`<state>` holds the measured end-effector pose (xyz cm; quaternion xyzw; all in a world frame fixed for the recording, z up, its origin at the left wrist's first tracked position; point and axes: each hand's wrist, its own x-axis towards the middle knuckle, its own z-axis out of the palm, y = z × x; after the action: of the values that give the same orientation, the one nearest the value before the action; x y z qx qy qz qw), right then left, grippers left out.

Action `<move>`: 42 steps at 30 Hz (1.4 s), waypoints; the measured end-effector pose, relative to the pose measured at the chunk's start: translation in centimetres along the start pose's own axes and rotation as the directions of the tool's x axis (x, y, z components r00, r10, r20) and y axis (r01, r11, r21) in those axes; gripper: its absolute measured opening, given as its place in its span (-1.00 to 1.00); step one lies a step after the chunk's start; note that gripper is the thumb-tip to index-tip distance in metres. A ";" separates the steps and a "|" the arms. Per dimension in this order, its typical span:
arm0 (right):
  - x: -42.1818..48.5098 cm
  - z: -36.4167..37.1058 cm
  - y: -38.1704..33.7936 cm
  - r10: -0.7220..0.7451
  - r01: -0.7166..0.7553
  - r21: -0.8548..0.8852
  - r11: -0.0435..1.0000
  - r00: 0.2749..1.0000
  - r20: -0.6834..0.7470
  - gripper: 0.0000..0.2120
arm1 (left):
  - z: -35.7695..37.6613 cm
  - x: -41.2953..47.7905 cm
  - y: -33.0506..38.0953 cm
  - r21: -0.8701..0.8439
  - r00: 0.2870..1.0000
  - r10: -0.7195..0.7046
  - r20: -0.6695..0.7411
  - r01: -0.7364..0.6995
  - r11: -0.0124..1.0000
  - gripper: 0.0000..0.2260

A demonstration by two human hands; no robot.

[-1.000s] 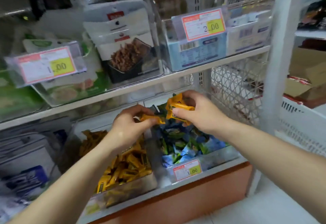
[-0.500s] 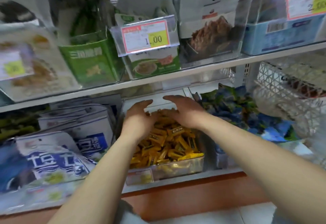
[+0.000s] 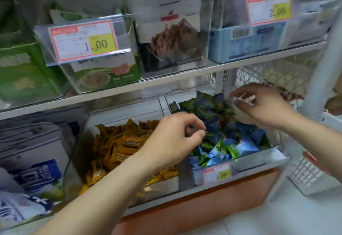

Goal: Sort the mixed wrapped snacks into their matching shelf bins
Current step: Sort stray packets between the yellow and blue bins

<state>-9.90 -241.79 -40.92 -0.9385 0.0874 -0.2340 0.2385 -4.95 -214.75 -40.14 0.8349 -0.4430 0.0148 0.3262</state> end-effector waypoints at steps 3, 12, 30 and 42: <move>-0.5 -1.3 3.6 0.113 -0.114 -0.032 0.993 0.993 -0.039 -0.75 | 2.2 4.5 1.4 0.017 0.996 0.025 0.088 -0.027 1.000 -0.90; -2.0 -0.6 8.4 0.144 -0.149 0.015 0.989 0.975 0.172 -0.68 | 12.7 18.1 -0.4 0.092 0.975 -0.080 0.207 0.062 0.994 -0.86; -2.8 0.6 8.9 0.089 -0.101 0.089 0.991 0.987 0.132 -0.67 | 14.9 20.9 -2.3 0.316 0.849 -0.132 0.512 -0.043 0.948 -0.61; -2.9 0.5 8.0 0.061 -0.080 0.091 0.993 0.979 0.192 -0.65 | 12.7 19.0 -2.3 0.316 0.772 -0.147 0.618 -0.073 0.946 -0.65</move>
<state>-12.61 -247.78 -46.33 -0.9398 0.0861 -0.1393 0.2998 4.95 -234.83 -45.39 0.8411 -0.5016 -0.2016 0.0172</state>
